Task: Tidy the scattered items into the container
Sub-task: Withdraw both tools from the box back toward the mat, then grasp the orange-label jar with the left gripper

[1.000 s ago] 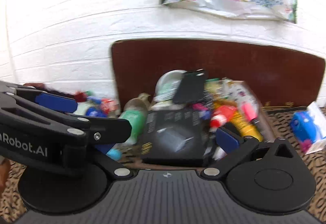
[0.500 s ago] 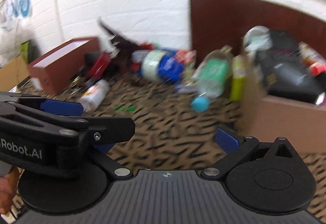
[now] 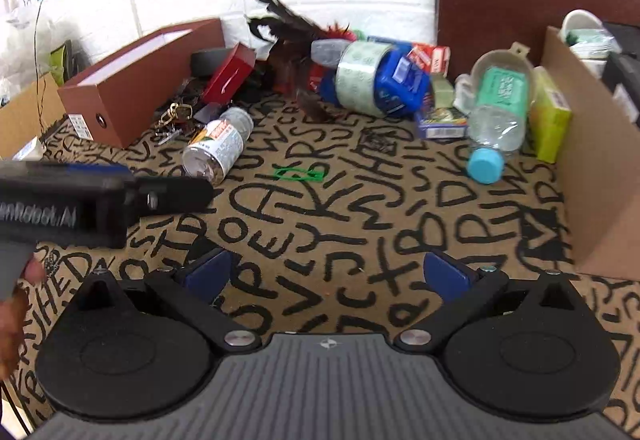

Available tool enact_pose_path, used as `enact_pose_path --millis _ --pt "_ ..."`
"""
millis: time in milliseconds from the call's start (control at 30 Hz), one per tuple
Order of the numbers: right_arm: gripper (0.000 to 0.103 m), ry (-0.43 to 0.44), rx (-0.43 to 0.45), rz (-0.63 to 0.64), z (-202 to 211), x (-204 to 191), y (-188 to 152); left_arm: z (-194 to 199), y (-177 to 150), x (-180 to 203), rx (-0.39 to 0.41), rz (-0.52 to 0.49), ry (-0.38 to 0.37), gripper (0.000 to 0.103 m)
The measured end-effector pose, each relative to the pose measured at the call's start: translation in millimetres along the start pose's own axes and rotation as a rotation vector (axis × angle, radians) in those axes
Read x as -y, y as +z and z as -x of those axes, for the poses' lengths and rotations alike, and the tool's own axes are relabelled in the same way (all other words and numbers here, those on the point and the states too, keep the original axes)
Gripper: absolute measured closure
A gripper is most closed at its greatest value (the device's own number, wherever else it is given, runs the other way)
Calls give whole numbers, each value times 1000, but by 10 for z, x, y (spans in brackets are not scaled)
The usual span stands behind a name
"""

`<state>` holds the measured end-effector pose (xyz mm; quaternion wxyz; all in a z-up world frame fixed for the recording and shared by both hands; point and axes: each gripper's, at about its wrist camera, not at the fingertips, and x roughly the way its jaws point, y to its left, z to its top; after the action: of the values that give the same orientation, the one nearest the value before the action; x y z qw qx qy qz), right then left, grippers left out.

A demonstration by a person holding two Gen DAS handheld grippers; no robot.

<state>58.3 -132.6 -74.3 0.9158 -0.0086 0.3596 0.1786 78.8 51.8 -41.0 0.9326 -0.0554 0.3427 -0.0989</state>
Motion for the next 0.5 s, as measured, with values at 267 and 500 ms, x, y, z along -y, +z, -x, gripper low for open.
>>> enact_pose_path --millis 267,500 --pt "0 42 -20 2 -448 -220 174 -323 260 -332 -50 -10 -7 13" --pt "1 80 -8 61 -789 -542 336 -567 366 -633 -118 39 -64 24"
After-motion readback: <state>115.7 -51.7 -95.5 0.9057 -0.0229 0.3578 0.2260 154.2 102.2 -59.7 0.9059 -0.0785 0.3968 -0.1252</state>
